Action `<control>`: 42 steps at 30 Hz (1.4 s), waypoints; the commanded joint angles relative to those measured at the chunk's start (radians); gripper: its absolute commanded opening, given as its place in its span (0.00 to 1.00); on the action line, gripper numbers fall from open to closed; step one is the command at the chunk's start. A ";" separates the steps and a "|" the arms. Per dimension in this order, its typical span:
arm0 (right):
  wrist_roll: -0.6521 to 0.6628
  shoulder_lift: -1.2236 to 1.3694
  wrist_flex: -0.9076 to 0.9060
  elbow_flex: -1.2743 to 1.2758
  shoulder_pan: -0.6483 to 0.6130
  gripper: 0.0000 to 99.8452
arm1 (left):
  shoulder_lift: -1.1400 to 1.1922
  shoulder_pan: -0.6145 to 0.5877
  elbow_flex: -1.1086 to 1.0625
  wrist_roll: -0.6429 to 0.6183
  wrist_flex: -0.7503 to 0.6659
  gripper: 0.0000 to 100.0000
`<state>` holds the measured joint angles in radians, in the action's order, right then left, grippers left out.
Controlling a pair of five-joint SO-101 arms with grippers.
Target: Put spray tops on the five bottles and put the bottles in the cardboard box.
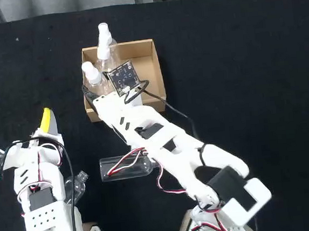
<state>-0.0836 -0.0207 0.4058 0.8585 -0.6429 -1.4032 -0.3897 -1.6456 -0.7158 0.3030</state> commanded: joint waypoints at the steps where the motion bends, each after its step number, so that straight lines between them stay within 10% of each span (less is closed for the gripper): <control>1: -0.003 0.007 0.054 -0.076 -0.009 0.10 | -0.015 -0.012 0.016 0.000 -0.002 0.25; 42: -0.005 0.108 0.044 -0.033 -0.011 0.26 | -0.015 -0.012 0.016 0.000 -0.002 0.25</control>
<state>-0.0852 0.0944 0.4335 0.8462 -0.6429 -1.4032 -0.3897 -1.6456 -0.7158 0.3030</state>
